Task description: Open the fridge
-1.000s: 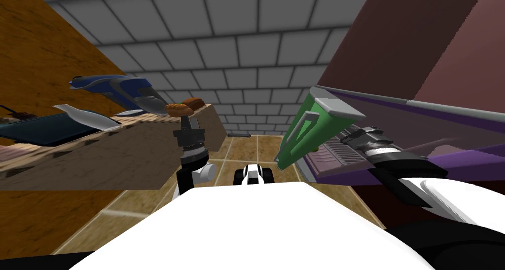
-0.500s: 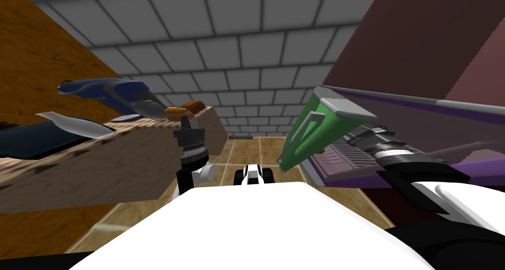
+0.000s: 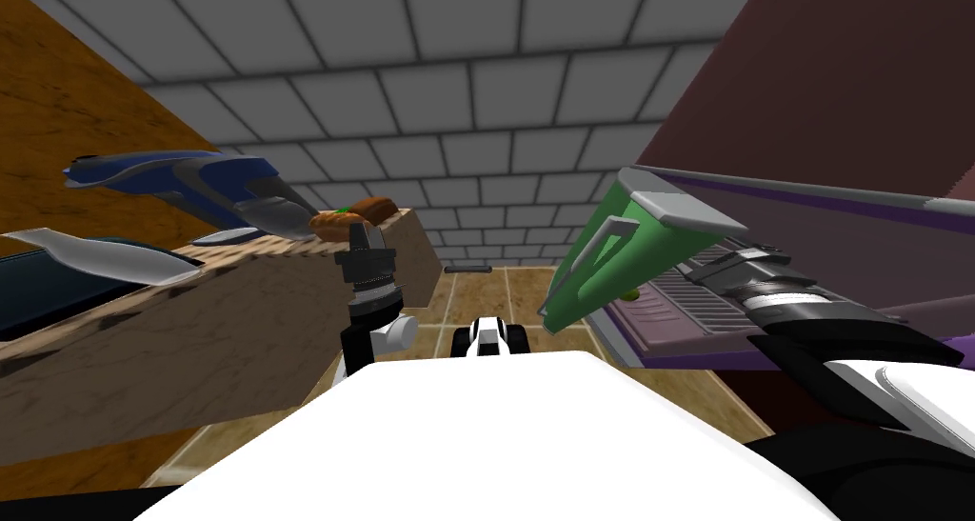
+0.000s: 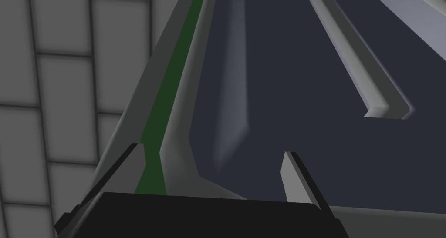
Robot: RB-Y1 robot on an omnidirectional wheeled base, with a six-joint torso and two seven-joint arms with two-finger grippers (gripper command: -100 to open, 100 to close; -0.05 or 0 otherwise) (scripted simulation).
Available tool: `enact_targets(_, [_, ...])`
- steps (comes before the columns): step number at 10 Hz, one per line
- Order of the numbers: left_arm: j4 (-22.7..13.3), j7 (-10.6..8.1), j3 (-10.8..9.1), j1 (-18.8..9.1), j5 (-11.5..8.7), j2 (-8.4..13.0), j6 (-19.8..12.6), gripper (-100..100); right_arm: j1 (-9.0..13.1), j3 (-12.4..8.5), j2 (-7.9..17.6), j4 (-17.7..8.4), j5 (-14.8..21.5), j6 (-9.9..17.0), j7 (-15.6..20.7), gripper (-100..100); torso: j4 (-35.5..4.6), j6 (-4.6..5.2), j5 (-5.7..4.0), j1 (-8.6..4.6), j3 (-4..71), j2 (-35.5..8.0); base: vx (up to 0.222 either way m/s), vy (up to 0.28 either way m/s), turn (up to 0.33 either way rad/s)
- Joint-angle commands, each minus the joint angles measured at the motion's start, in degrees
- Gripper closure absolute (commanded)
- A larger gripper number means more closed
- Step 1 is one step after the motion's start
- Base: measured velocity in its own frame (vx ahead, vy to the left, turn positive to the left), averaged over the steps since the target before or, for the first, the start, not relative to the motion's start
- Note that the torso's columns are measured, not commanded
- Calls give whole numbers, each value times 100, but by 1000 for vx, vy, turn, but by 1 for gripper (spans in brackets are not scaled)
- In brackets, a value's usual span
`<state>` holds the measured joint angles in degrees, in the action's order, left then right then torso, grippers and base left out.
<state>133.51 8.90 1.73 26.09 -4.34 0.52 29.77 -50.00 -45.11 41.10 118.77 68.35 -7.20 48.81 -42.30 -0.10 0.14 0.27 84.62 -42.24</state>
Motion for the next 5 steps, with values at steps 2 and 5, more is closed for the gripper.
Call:
enact_targets(2, [0, 0, 0, 0, 0, 0, 0, 0, -91, -105, 6, -34, -9, 44, -26, -100, -3, 4, 1, 3, -7, -11, 96, 129, -29])
enact_targets(5, [0, 0, -2, -1, 0, 2, 0, 0, -134, -157, 28, -53, -31, 42, -54, 100, -1, 4, -19, -44, -8, -12, 66, -2, -2])
